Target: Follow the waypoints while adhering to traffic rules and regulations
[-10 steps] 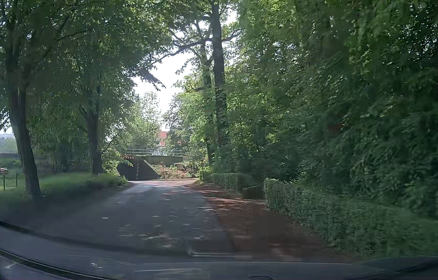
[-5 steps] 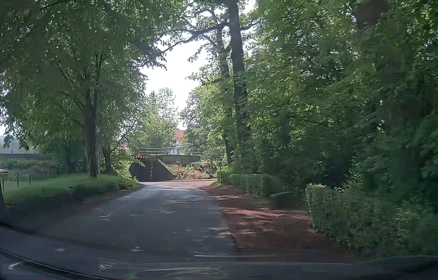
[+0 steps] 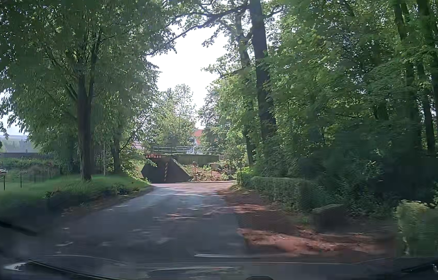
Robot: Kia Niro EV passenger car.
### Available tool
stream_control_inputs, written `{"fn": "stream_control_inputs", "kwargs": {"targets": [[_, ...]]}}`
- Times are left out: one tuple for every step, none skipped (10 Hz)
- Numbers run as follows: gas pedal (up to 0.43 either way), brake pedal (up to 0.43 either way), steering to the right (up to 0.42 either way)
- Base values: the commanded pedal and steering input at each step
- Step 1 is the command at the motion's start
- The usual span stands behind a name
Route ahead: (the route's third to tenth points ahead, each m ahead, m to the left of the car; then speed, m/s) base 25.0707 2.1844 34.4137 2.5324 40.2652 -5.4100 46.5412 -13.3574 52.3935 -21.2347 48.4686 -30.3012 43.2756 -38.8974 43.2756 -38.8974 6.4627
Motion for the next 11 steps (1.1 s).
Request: {"fn": "stream_control_inputs", "kwargs": {"targets": [[0.020, 0.000, -0.081], [0.020, 0.000, -0.077], [0.020, 0.000, -0.072], [0.000, 0.000, -0.066], [0.000, 0.000, -0.061], [0.000, 0.000, -0.059], [0.008, 0.000, -0.056], [0.020, 0.000, -0.051], [0.020, 0.000, -0.047], [0.020, 0.000, -0.042], [0.039, 0.000, -0.039]]}}
